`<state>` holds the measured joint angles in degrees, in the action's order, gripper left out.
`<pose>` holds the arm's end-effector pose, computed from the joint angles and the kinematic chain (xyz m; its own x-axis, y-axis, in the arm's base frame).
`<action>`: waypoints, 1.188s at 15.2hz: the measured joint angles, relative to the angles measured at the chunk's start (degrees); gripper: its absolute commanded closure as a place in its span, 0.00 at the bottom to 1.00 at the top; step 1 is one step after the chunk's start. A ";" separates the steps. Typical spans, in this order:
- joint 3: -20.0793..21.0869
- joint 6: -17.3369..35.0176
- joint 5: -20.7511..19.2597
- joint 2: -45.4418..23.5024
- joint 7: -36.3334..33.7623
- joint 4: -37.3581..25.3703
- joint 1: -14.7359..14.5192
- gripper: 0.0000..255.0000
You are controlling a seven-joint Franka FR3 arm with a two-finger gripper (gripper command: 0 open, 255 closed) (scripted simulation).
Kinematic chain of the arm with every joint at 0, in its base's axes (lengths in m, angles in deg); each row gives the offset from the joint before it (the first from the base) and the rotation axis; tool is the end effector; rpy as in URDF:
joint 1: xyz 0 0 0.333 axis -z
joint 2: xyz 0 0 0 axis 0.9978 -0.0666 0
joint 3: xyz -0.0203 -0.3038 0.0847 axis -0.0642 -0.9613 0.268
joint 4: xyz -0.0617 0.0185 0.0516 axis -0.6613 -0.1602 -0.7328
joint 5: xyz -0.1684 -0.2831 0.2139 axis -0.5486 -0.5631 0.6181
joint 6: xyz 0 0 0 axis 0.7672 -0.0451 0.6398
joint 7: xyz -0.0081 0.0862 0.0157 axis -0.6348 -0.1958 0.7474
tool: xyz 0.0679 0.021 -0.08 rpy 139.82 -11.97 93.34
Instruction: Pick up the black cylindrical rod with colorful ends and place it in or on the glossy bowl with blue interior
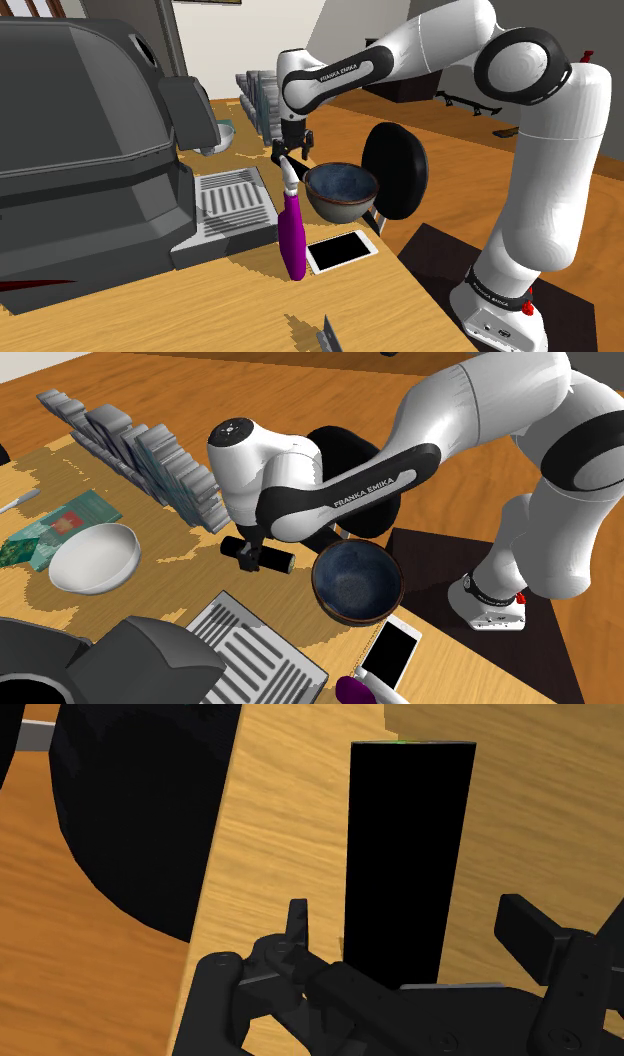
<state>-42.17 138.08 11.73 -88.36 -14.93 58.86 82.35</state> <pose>0.6171 0.1140 0.4279 0.9954 -0.0950 0.0087 -0.0951 -0.9954 0.0078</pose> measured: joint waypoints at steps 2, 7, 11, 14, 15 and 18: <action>0.00 0.00 0.00 0.00 0.00 0.00 0.00 1.00; 0.00 0.00 0.00 0.00 0.01 0.02 0.01 1.00; 0.00 0.01 0.00 0.00 0.00 0.02 0.00 1.00; -0.02 -1.46 0.08 0.32 0.17 -1.16 0.07 1.00; 0.01 -1.96 0.11 0.53 0.14 -1.45 0.04 1.00; 0.05 -4.19 0.22 1.08 0.20 -3.13 0.03 1.00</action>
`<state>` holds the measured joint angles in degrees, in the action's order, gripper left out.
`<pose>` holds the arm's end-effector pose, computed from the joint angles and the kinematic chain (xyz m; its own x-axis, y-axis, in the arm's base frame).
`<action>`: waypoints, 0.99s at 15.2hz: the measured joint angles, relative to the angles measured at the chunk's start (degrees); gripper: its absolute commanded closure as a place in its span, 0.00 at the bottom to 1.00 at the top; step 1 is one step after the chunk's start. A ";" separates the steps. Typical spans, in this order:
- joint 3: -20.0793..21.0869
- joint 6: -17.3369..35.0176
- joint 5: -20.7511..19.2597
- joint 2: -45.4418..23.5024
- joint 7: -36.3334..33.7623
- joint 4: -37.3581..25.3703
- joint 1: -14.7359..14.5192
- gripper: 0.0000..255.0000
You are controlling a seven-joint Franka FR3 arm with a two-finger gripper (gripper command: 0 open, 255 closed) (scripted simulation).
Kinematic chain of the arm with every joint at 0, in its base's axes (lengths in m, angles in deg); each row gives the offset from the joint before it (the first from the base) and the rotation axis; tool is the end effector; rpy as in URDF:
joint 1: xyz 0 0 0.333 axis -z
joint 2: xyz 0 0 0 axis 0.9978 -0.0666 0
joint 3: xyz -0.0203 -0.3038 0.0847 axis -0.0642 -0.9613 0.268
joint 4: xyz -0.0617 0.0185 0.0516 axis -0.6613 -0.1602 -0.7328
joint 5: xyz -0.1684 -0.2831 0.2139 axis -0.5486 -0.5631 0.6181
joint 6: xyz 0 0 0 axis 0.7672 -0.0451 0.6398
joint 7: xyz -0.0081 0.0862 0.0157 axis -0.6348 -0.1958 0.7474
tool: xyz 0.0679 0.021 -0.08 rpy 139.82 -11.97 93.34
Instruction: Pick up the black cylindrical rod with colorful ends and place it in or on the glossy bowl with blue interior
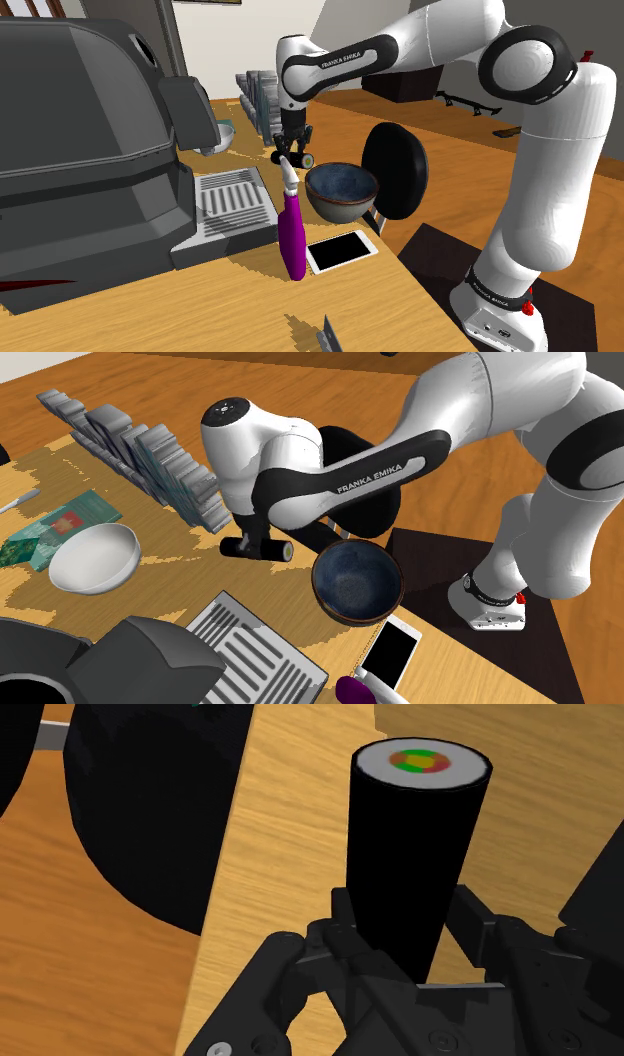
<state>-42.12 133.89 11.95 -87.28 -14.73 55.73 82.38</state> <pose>0.6170 0.1137 0.4591 0.9954 -0.0951 0.0088 -0.0951 -0.9954 0.0076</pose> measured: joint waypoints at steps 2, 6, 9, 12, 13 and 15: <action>0.03 -1.50 0.05 0.28 0.00 -1.23 -0.03 1.00; 0.02 -4.40 0.13 0.60 0.18 -3.81 0.01 1.00; 0.03 -6.57 0.16 0.65 0.24 -5.93 0.00 1.00; 0.09 -8.91 0.20 0.88 0.22 -8.04 -0.07 1.00; 0.12 -9.79 0.17 0.67 0.14 -9.12 -0.14 1.00; 0.13 -11.27 0.17 0.59 0.17 -10.68 -0.16 1.00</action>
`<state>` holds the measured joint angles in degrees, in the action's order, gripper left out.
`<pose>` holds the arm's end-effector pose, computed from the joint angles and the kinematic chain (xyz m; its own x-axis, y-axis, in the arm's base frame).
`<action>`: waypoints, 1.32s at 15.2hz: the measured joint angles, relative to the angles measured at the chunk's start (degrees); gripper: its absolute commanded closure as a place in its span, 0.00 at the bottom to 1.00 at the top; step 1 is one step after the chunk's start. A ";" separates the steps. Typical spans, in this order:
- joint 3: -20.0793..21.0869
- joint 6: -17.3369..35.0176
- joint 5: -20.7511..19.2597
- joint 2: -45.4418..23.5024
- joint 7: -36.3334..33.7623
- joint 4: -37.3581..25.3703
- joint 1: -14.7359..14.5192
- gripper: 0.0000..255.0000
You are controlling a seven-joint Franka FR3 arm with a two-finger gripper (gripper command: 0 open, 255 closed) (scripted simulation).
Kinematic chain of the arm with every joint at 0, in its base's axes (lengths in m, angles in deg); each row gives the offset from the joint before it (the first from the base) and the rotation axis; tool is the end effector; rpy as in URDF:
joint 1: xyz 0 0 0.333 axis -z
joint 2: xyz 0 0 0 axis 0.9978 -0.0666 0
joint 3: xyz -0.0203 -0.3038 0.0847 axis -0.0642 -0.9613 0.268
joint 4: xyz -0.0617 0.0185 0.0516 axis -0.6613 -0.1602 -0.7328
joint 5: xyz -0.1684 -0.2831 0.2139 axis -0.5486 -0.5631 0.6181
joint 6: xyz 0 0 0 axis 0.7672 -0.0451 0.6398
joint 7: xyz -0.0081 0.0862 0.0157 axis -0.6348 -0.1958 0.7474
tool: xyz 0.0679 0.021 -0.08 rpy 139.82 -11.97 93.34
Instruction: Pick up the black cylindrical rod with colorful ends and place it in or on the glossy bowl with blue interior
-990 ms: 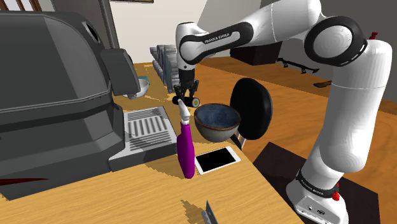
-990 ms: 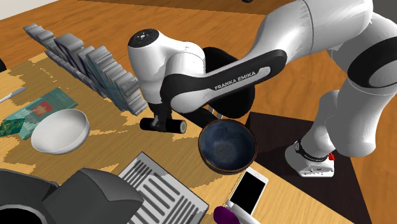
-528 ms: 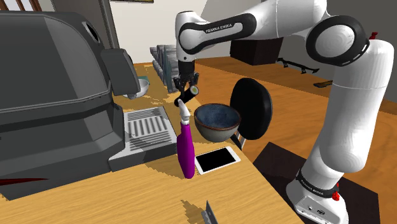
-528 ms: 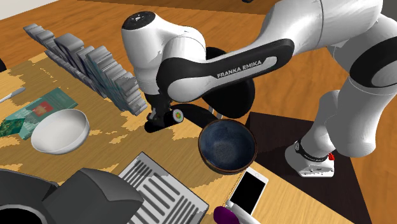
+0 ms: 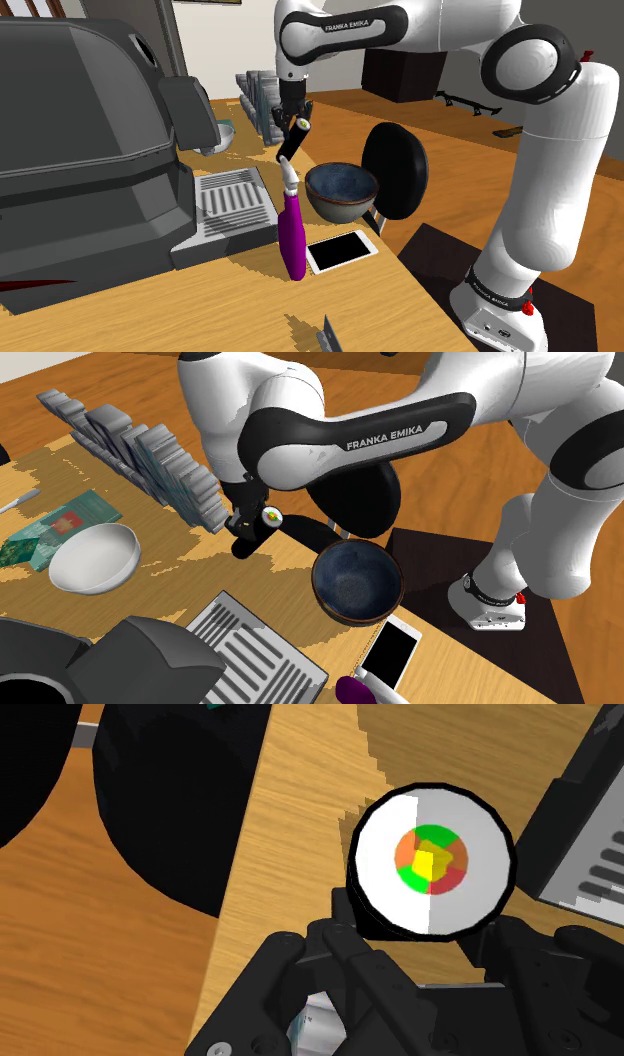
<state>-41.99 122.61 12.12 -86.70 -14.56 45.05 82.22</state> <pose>0.6177 0.1144 0.5375 0.9954 -0.0951 0.0083 -0.0951 -0.9954 0.0077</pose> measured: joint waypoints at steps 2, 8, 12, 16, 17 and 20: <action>0.02 -1.68 -0.01 -0.14 -0.01 -1.82 -0.05 1.00; 0.04 -6.73 -0.07 -0.70 0.09 -7.44 -0.14 1.00; 0.15 -8.83 -0.05 -0.37 -0.12 -9.18 -0.31 1.00; 0.87 -6.99 1.06 8.29 -1.52 1.25 -0.85 1.00; 0.90 -6.37 1.45 11.03 -1.53 4.59 -0.82 1.00; 1.60 -5.71 2.33 16.82 -2.84 11.00 -1.52 1.00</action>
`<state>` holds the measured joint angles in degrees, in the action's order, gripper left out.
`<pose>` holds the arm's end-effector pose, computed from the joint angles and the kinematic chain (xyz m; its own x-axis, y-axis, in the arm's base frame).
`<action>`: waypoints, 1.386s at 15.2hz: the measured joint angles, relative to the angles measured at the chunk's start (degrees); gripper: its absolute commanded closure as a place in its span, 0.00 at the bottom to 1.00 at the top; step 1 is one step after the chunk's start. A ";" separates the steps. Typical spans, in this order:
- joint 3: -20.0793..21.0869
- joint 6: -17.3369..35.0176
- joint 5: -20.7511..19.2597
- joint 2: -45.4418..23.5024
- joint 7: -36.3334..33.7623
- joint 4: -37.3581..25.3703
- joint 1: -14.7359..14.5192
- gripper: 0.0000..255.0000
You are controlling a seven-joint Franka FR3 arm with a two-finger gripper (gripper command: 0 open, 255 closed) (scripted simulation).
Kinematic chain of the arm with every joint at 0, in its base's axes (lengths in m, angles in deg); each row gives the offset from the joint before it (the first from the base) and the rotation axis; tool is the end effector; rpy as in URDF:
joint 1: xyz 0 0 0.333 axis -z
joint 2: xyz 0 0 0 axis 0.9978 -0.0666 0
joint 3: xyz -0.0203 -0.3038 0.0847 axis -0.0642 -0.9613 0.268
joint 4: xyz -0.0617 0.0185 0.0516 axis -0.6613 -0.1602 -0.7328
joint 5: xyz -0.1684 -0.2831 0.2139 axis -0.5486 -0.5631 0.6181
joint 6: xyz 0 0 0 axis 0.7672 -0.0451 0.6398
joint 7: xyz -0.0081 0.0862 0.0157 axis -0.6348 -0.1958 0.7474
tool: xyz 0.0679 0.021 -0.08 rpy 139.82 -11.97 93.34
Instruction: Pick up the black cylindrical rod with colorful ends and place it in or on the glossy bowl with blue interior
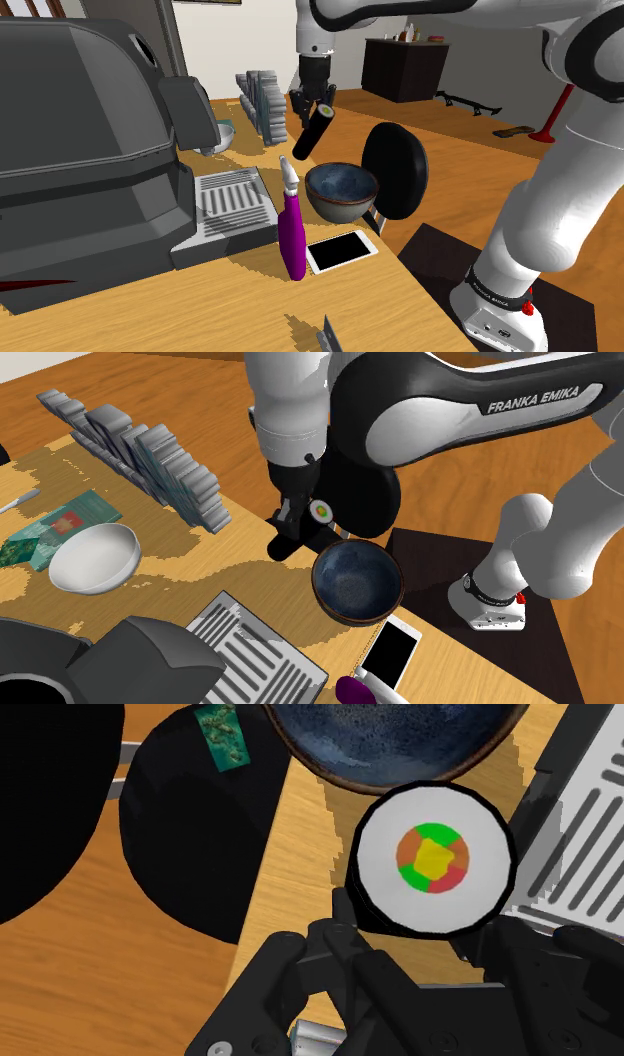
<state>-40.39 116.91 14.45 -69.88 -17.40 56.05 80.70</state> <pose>0.5162 0.1383 0.6061 0.9955 -0.0940 0.0081 -0.0941 -0.9955 0.0078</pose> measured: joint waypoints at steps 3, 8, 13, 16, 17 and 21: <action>0.65 0.28 1.22 7.05 -1.18 7.22 -0.77 1.00; 1.86 -0.75 3.20 16.54 -3.30 15.52 -2.27 1.00; 2.66 0.15 4.55 22.32 -4.49 22.09 -3.33 1.00; 2.70 2.23 4.73 23.07 -4.39 24.93 -3.43 1.00; 2.73 2.97 4.78 23.18 -4.37 25.79 -3.45 1.00; 2.98 6.02 4.96 23.34 -4.41 29.01 -3.58 1.00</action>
<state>-37.41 122.93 19.41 -46.54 -21.82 85.05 77.13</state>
